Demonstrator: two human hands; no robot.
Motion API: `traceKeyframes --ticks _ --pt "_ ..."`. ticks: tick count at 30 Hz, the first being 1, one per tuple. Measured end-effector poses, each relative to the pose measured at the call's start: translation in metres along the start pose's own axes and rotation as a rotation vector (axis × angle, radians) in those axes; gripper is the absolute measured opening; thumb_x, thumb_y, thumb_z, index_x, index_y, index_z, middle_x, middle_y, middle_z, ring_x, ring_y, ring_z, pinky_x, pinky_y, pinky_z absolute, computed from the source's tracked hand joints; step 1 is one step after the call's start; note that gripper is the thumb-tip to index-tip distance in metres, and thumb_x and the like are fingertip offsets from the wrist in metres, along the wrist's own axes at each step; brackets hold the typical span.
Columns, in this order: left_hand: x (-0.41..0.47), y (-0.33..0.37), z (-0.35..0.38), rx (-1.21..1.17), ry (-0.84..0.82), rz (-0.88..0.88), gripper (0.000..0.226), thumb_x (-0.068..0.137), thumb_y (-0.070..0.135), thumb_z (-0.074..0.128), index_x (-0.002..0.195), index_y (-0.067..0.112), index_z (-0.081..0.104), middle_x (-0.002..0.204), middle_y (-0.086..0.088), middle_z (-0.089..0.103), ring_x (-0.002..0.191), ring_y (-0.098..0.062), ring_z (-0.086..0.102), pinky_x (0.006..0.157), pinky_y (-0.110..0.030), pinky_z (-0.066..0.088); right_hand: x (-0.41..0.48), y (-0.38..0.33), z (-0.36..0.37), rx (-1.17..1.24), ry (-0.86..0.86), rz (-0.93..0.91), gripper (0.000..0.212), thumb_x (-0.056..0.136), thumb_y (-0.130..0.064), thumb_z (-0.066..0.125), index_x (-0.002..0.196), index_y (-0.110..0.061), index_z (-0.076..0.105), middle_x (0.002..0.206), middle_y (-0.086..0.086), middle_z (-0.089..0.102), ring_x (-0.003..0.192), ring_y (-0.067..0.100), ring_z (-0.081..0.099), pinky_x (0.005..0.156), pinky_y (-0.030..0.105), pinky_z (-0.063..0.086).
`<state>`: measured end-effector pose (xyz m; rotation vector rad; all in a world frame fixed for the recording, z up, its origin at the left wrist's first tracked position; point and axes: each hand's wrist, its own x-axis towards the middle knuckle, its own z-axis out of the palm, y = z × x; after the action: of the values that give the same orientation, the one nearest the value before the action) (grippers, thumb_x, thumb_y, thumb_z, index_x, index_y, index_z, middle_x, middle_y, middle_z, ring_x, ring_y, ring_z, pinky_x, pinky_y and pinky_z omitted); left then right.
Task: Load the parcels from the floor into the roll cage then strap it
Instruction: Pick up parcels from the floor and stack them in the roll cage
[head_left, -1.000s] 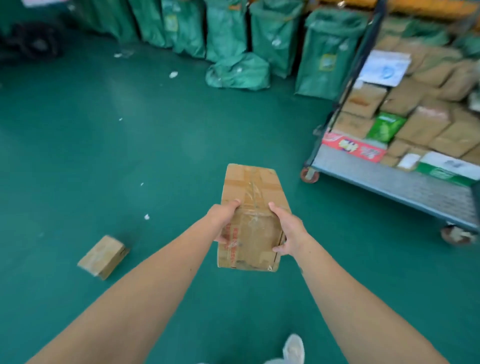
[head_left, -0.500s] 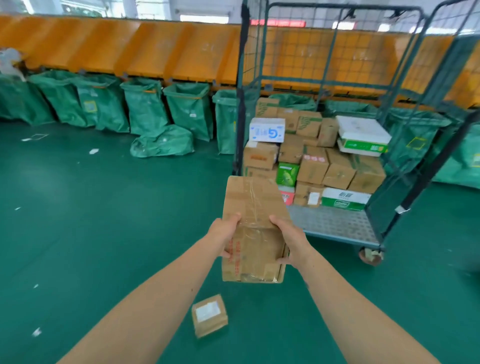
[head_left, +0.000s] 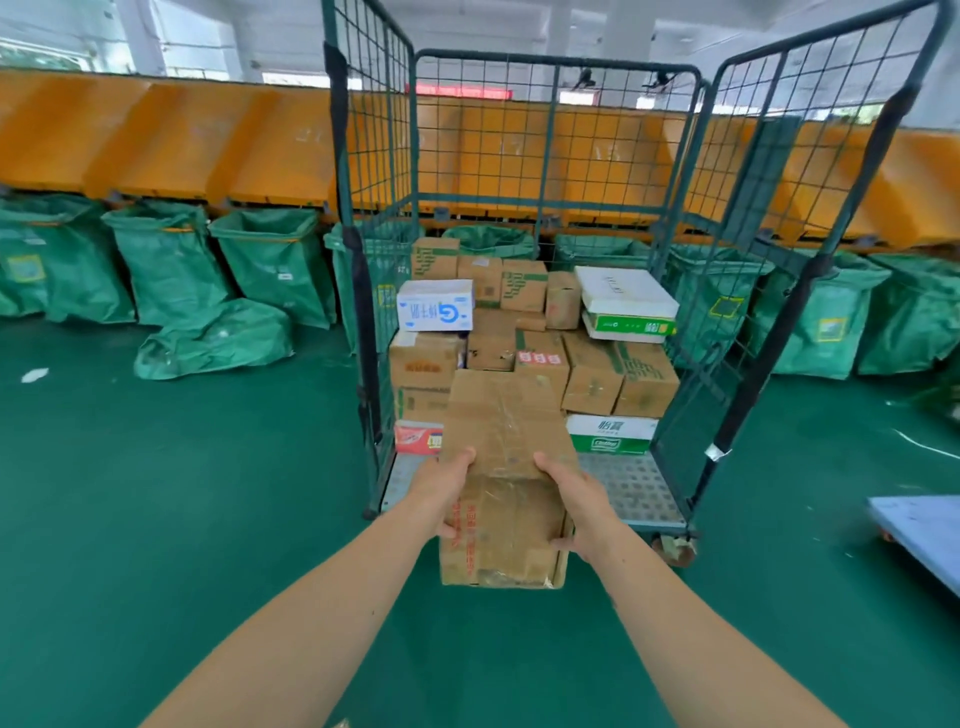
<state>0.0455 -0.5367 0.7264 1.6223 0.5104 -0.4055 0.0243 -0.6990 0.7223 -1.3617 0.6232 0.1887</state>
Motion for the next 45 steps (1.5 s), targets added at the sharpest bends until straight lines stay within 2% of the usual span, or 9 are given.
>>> traceKeyframes --ticks 6,15,19,24,30,33,36,42,45 --pt "0.105 0.067 0.021 0.041 -0.049 0.001 0.057 0.096 0.046 0.053 0.144 0.019 0.039 0.151 -0.009 0.040 0.133 -0.035 0.043 0.094 -0.055 0.051 0.101 -0.053 0.022 0.023 0.056 -0.017 0.054 0.084 -0.042 0.077 0.128 -0.023 0.052 0.113 0.003 0.059 0.098 0.028 0.055 0.088 0.052 0.043" --pt "0.253 0.171 0.054 0.063 -0.122 -0.007 0.058 0.096 0.048 0.052 0.144 0.019 0.037 0.150 -0.008 0.040 0.133 -0.033 0.042 0.098 -0.054 0.048 0.248 -0.139 0.047 0.060 0.114 -0.062 0.036 0.087 -0.041 0.074 0.114 -0.025 0.056 0.105 0.000 0.062 0.096 0.024 0.058 0.085 0.047 0.047" --pt "0.306 0.200 0.075 0.076 -0.142 -0.023 0.059 0.095 0.049 0.052 0.145 0.021 0.037 0.150 -0.007 0.040 0.133 -0.032 0.043 0.096 -0.053 0.050 0.310 -0.165 0.047 0.076 0.125 -0.023 0.044 0.084 -0.042 0.076 0.119 -0.024 0.057 0.116 0.004 0.063 0.100 0.026 0.059 0.085 0.049 0.048" --pt "0.384 0.246 0.114 0.064 -0.113 -0.035 0.058 0.095 0.047 0.055 0.142 0.018 0.040 0.146 -0.009 0.044 0.129 -0.035 0.047 0.098 -0.054 0.048 0.402 -0.205 0.041 0.081 0.127 -0.003 0.073 0.079 -0.047 0.079 0.138 -0.021 0.044 0.128 0.005 0.057 0.109 0.028 0.057 0.092 0.052 0.049" --pt "0.480 0.312 0.178 0.025 -0.062 -0.055 0.063 0.093 0.049 0.057 0.145 0.021 0.036 0.149 -0.007 0.040 0.133 -0.033 0.042 0.094 -0.054 0.051 0.519 -0.279 0.022 0.019 0.098 -0.005 0.066 0.081 -0.046 0.078 0.133 -0.021 0.045 0.127 0.005 0.057 0.105 0.027 0.056 0.087 0.048 0.048" --pt "0.521 0.344 0.205 0.003 -0.039 -0.058 0.063 0.094 0.047 0.057 0.145 0.019 0.035 0.148 -0.009 0.040 0.131 -0.034 0.043 0.093 -0.054 0.052 0.571 -0.316 0.014 -0.007 0.068 -0.022 0.048 0.081 -0.044 0.078 0.115 -0.024 0.050 0.115 0.004 0.060 0.101 0.026 0.057 0.087 0.048 0.049" --pt "0.563 0.366 0.227 -0.024 -0.022 -0.081 0.064 0.093 0.050 0.057 0.144 0.020 0.035 0.144 -0.010 0.044 0.125 -0.033 0.048 0.091 -0.055 0.053 0.617 -0.343 0.013 -0.012 0.050 -0.042 0.037 0.082 -0.041 0.078 0.103 -0.026 0.051 0.103 0.002 0.062 0.092 0.023 0.060 0.082 0.045 0.051" --pt "0.642 0.397 0.258 -0.164 -0.006 -0.091 0.055 0.097 0.039 0.055 0.142 0.016 0.034 0.132 -0.011 0.050 0.087 -0.028 0.057 0.078 -0.051 0.058 0.705 -0.388 0.016 -0.094 0.035 -0.108 0.053 0.081 -0.035 0.079 0.127 -0.019 0.059 0.120 0.006 0.066 0.098 0.024 0.064 0.090 0.041 0.054" --pt "0.685 0.417 0.275 -0.199 0.002 -0.106 0.049 0.100 0.030 0.051 0.142 0.014 0.031 0.133 -0.012 0.047 0.078 -0.025 0.054 0.080 -0.052 0.057 0.751 -0.411 0.024 -0.178 0.050 -0.138 0.078 0.068 -0.045 0.081 0.139 -0.023 0.054 0.132 0.002 0.062 0.110 0.025 0.063 0.099 0.044 0.052"
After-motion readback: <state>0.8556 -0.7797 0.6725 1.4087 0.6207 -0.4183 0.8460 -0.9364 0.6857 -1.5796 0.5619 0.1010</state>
